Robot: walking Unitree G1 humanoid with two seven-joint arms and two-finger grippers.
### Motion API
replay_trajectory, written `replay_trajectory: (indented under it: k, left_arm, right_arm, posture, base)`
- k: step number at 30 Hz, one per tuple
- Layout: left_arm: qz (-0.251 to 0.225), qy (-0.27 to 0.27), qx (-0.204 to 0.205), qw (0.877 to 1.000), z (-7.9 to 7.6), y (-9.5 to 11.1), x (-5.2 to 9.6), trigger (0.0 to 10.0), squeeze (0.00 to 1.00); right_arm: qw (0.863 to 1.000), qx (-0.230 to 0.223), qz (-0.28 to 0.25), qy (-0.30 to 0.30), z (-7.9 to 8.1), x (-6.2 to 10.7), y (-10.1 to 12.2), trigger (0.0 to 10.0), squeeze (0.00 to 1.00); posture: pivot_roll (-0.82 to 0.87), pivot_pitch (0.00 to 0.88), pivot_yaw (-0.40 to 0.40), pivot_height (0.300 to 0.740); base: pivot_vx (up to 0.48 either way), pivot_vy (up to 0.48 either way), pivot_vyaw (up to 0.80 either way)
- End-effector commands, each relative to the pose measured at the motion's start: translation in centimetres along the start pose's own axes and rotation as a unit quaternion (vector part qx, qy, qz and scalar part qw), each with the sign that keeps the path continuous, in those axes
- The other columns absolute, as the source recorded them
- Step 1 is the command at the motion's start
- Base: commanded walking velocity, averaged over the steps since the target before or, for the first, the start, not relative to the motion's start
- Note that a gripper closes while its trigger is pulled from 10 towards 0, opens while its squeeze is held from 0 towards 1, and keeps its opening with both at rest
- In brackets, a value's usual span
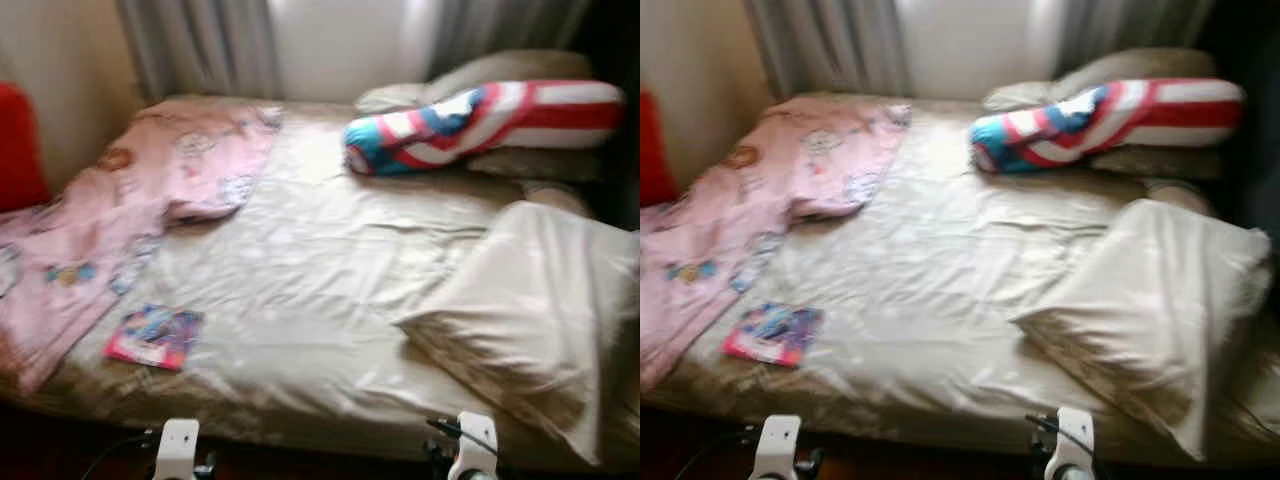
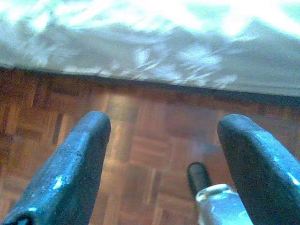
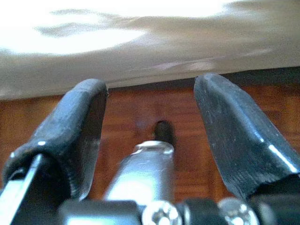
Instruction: Clean up the room
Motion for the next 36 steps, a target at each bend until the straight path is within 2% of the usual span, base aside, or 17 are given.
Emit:
replay_trajectory:
  k: [1,11,36]
  left_arm:
    - [0.015,-0.007,-0.005,1.0,-0.46,-0.82,0.22,10.0,0.0]
    - [0.016,-0.007,-0.002,1.0,-0.44,-0.81,0.21,10.0,0.0]
    - [0.019,-0.008,0.015,1.0,-0.46,-0.98,0.25,10.0,0.0]
  right_arm:
    - [1.0,-0.001,0.006,-0.003,-0.04,0.06,-0.34,10.0,0.0]
    - [1.0,-0.002,0.003,-0.003,0.01,0.05,-0.23,10.0,0.0]
    - [1.0,-0.003,-0.004,-0.001,0.04,0.05,-0.13,10.0,0.0]
  posture:
    - [-0.05,0.051,0.027,0.74]
    - [-0.05,0.063,0.025,0.74]
    - [-0.06,0.067,0.025,0.74]
  base:
    - [0.0,-0.424,-0.71]
    - [0.0,-0.423,-0.61]
    - [0.02,0.0,0.0]
Point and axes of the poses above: a point about 5 cm out from each wrist's last joint towards the gripper, its own x axis pointing back from the gripper into the wrist, its own y axis along the axis of the wrist's last joint, z = x × y, the point moved 1 cm from there along -x, pointing out of the wrist towards the gripper, and after that the axes turned 2 degrees about x, right-handed, at the moved point
